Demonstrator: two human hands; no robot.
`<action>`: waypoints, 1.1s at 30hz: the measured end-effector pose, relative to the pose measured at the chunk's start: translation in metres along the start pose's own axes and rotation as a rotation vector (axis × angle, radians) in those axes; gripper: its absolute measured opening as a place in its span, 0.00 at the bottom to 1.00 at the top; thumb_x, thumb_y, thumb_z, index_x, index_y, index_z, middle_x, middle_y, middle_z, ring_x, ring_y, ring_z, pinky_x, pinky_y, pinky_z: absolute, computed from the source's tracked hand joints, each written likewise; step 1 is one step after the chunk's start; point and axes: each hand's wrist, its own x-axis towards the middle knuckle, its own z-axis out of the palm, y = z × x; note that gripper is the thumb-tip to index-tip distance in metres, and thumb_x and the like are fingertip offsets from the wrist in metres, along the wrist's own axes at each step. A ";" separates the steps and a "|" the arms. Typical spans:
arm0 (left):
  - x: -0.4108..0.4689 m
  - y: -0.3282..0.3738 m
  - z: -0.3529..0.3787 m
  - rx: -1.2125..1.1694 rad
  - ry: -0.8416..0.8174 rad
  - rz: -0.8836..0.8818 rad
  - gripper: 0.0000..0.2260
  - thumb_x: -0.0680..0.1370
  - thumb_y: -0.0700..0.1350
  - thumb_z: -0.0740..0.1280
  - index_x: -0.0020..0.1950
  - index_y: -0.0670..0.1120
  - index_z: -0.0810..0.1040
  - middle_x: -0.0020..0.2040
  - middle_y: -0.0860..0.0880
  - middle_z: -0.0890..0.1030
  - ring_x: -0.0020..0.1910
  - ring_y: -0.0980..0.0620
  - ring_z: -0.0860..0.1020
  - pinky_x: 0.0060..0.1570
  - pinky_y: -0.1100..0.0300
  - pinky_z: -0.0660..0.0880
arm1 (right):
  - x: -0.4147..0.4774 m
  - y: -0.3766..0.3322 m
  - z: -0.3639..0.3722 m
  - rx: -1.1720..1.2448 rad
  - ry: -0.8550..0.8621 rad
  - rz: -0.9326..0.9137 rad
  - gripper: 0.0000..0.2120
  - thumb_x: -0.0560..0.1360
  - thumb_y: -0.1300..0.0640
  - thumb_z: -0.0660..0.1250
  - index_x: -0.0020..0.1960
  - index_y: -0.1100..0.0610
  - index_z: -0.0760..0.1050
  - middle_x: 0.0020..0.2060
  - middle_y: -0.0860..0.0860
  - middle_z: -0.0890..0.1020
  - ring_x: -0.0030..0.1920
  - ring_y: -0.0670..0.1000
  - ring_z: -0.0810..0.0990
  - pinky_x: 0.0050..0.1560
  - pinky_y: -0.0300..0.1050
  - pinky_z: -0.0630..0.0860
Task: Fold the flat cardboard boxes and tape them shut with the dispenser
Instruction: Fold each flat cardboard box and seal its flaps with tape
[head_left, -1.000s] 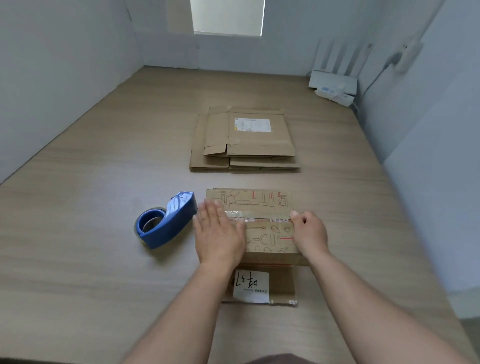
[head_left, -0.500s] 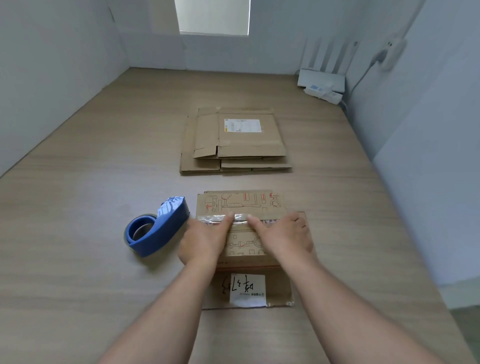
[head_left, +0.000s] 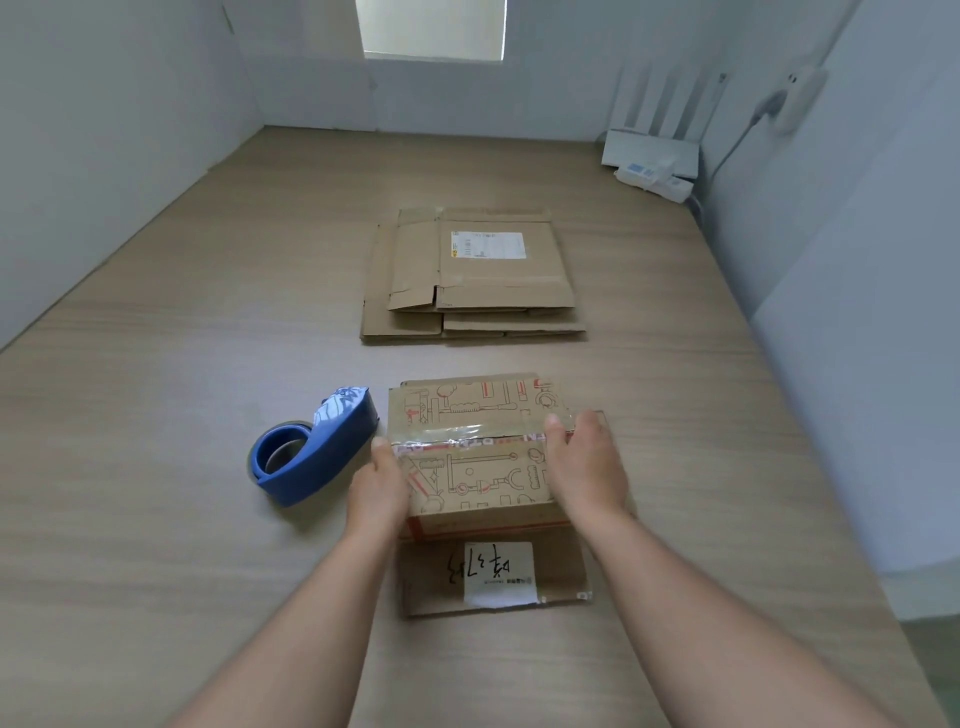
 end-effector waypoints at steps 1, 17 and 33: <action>-0.005 -0.004 -0.001 -0.007 -0.020 -0.013 0.28 0.83 0.57 0.44 0.59 0.43 0.78 0.54 0.42 0.81 0.56 0.43 0.78 0.61 0.46 0.74 | 0.003 0.001 -0.001 -0.015 -0.011 -0.016 0.20 0.80 0.42 0.53 0.55 0.58 0.70 0.51 0.54 0.76 0.51 0.57 0.76 0.51 0.53 0.75; -0.059 -0.016 -0.014 0.719 -0.367 0.411 0.57 0.62 0.69 0.73 0.78 0.58 0.38 0.76 0.55 0.54 0.74 0.54 0.58 0.70 0.54 0.65 | 0.035 -0.007 -0.034 -0.042 -0.208 0.068 0.57 0.65 0.28 0.66 0.78 0.52 0.38 0.72 0.60 0.56 0.65 0.62 0.71 0.58 0.54 0.72; -0.044 0.009 0.024 0.665 -0.260 0.417 0.50 0.67 0.73 0.65 0.79 0.52 0.47 0.75 0.50 0.60 0.73 0.50 0.63 0.67 0.50 0.69 | -0.023 0.022 -0.020 0.195 -0.376 -0.029 0.51 0.71 0.36 0.67 0.78 0.53 0.37 0.75 0.54 0.58 0.74 0.56 0.60 0.71 0.54 0.63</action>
